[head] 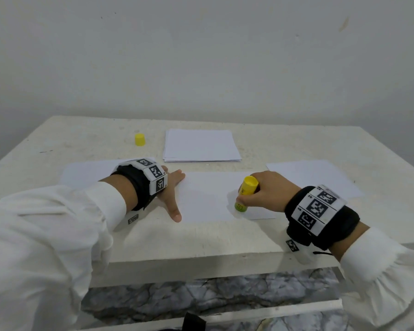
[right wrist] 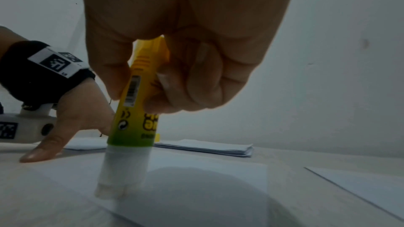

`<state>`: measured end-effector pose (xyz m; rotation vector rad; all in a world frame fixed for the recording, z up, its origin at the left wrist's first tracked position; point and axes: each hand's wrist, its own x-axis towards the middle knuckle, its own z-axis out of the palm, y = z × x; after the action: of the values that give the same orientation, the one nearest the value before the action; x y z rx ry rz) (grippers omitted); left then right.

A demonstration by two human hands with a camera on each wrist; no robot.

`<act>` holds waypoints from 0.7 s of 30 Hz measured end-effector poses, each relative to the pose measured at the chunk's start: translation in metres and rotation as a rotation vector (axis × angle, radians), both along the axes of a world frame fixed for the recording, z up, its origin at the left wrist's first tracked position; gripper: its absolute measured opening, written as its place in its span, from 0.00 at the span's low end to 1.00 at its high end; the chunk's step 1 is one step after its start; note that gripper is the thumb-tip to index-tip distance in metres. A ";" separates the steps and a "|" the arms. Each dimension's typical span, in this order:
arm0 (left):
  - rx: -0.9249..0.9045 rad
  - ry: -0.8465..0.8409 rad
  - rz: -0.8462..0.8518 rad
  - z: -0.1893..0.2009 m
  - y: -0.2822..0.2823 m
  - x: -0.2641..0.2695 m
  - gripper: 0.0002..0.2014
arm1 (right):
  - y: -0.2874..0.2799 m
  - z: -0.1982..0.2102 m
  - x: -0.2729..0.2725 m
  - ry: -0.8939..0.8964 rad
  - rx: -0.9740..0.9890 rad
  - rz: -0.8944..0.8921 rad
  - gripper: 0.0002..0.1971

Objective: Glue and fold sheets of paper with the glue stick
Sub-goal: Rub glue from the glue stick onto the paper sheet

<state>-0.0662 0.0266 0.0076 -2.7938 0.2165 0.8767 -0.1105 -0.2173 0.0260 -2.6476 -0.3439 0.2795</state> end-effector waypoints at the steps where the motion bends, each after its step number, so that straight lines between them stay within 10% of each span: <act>1: 0.001 -0.001 -0.009 0.001 -0.001 -0.001 0.64 | -0.006 0.001 0.000 0.003 -0.003 -0.012 0.16; 10: 0.032 -0.026 -0.013 -0.007 -0.003 0.009 0.78 | -0.040 0.012 0.016 0.049 -0.070 -0.083 0.15; 21: 0.021 -0.130 -0.067 0.009 -0.028 0.005 0.60 | -0.031 -0.001 0.104 0.023 -0.073 -0.231 0.13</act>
<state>-0.0610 -0.0015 0.0161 -2.7929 0.2771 0.6753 -0.0065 -0.2482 0.0250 -2.7212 -0.0190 0.2516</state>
